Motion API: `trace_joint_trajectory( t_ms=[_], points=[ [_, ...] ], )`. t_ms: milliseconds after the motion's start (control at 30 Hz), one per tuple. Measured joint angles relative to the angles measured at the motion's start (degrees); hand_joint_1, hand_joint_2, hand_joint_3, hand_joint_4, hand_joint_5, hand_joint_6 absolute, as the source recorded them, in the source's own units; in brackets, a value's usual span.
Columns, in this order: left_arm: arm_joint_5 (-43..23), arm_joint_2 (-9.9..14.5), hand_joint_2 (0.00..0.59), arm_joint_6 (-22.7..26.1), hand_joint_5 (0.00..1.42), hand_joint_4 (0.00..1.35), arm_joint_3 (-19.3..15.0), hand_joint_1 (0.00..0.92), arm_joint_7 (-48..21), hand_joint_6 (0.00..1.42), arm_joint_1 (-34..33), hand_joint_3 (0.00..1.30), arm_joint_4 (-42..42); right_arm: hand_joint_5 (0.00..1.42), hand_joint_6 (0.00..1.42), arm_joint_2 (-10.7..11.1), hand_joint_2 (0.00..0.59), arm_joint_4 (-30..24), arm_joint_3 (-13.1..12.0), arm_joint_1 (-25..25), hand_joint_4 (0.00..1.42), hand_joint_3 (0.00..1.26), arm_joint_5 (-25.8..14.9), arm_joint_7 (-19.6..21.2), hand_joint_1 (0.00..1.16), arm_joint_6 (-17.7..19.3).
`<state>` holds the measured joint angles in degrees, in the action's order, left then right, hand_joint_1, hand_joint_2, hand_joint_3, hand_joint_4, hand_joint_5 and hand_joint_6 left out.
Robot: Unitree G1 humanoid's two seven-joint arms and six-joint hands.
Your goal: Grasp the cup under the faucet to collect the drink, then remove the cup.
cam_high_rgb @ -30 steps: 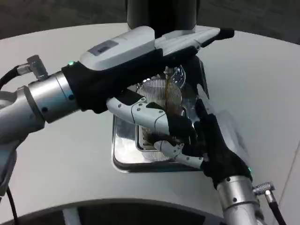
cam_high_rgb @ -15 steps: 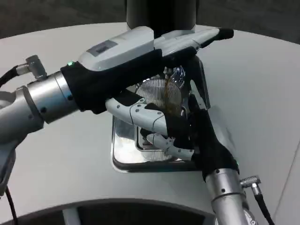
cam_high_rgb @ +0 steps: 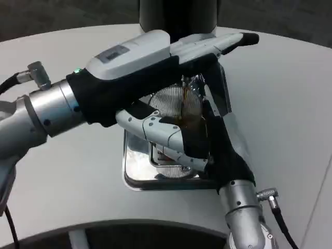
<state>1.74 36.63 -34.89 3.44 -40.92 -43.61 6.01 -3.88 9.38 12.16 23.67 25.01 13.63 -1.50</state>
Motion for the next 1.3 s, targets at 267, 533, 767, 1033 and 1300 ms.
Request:
trace_joint_trajectory(
  t_ms=[267,533,767,1033,1300],
  points=[
    [0.0,0.16,0.015,-0.07,0.05,0.0,0.0,0.0,0.0,0.01,-0.02,0.0,0.09,0.0,0.09,-0.11,0.158,1.74,-0.16,0.49,0.0,0.0,-0.7,1.46,0.8,1.62],
    [-3.76,0.21,0.047,1.0,0.05,0.0,-0.28,0.0,-0.44,0.01,-0.06,0.0,1.83,0.01,0.12,-0.3,0.159,2.63,-0.3,0.75,0.0,0.0,-1.8,1.97,0.81,2.74],
    [-8.96,-1.76,0.074,1.16,0.05,0.0,-3.45,0.0,0.44,0.01,0.69,0.0,5.03,0.05,0.15,-0.34,0.156,3.76,-0.11,1.24,0.0,0.0,-1.78,2.42,0.82,3.86],
    [-15.45,-4.01,0.089,2.05,0.07,0.0,-9.16,0.0,1.73,0.03,3.59,0.0,3.31,0.08,0.18,-0.62,0.159,5.59,0.07,2.23,0.07,0.0,-1.85,2.85,0.83,4.48],
    [-16.45,-3.84,0.095,3.73,0.07,0.0,-11.89,0.0,1.88,0.03,5.24,0.0,2.31,0.33,0.44,-1.13,0.173,8.28,-0.02,3.4,0.33,0.2,-2.78,3.48,0.9,6.3]
  ],
)
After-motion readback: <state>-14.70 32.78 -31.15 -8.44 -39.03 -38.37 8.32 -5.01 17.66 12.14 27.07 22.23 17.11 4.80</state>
